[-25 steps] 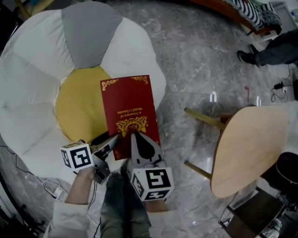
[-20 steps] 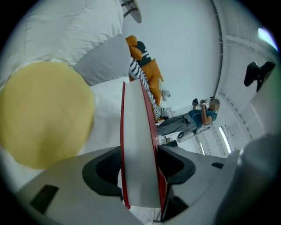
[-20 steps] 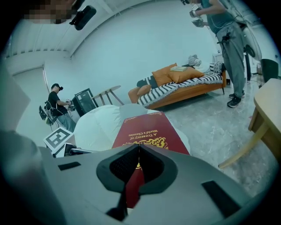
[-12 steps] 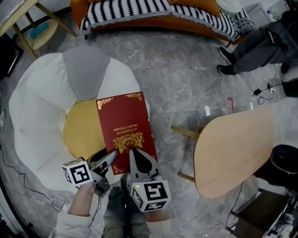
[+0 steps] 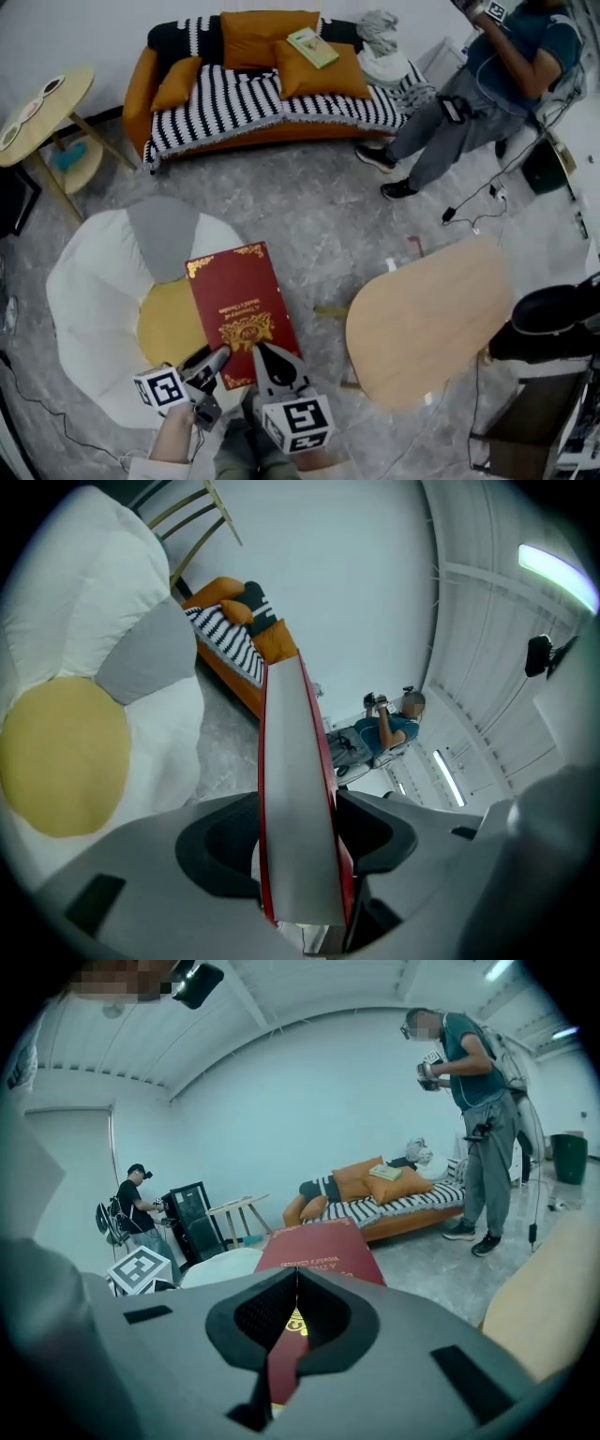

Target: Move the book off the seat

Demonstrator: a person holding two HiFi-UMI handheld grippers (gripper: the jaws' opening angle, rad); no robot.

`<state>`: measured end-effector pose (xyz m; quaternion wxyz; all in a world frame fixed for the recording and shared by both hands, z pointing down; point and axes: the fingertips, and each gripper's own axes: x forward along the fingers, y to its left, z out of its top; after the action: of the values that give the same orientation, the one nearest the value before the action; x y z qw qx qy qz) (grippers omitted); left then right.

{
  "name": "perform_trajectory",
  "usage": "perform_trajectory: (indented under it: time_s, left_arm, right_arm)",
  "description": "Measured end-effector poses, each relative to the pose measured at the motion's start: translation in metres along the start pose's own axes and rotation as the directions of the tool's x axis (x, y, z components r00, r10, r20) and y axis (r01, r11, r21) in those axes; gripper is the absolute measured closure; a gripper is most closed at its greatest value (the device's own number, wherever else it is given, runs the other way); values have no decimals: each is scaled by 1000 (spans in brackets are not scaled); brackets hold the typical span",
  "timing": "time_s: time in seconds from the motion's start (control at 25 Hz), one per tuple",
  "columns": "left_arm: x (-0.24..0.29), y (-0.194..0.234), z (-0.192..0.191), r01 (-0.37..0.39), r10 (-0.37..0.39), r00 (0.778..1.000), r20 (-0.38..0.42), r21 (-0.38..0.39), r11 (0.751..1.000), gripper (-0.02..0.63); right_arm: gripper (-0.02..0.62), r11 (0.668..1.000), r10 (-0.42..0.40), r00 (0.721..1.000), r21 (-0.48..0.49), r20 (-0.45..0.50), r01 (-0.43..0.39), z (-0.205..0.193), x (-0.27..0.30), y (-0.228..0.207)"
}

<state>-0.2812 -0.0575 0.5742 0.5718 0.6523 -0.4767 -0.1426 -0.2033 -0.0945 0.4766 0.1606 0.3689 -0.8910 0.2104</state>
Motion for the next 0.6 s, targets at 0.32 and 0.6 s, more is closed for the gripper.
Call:
perform_trajectory:
  time_s: [0.32,0.6]
  left_arm:
    - [-36,-98,31,55,-57,998,16,80,995,350]
    - [-68,-160,40,105,-109,994,18,141,984,350]
  right_arm:
    - [583,997,-40,996,-58,76,45,89,-62,27]
    - [583,987,-40,992,-150,118,57,129,-116,56]
